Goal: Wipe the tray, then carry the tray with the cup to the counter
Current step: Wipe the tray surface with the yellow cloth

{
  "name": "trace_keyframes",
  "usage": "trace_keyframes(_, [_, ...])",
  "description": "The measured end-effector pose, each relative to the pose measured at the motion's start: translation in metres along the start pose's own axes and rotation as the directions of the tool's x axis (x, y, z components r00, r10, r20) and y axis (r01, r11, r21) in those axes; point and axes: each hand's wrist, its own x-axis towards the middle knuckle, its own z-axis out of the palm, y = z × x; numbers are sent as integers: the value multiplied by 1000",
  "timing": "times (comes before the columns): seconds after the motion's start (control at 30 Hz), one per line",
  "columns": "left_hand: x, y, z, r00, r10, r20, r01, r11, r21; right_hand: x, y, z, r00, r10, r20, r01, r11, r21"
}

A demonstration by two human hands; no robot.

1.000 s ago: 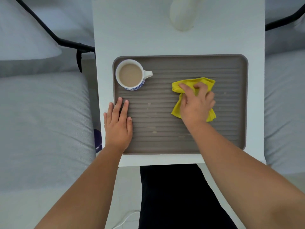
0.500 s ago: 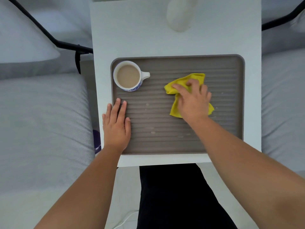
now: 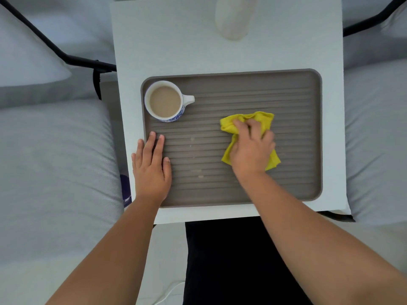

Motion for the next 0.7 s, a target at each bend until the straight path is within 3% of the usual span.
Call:
trace_keyframes(0.1, [0,1,0,1000,7,-10,-7,1000,-5,-13,-36,9,978,-198,66,199,980,2])
trace_keyframes(0.2, [0,0,-1,1000,8,1,-8,1000,-6,-15,-53,13,910,-406,86,411,910,-49])
trace_keyframes(0.3, [0,-1,-2,1000,16,-4,-16,1000,-10,-8,-40,11,816,-564,130,575,815,-71])
trace_keyframes(0.37, [0,0,-2,1000,15,-8,-15,1000,-12,-2,-15,5,791,-598,131,611,786,-95])
trace_keyframes(0.5, [0,2,-3,1000,4,11,-4,1000,-9,3,49,-14,870,-487,77,493,859,-137])
trace_keyframes(0.6, [-1,3,-5,1000,-3,21,3,1000,-10,2,92,-28,950,-309,44,312,939,-145])
trace_keyframes(0.7, [-1,4,-6,1000,-6,22,7,1000,-11,0,116,-38,987,-161,14,161,981,-111])
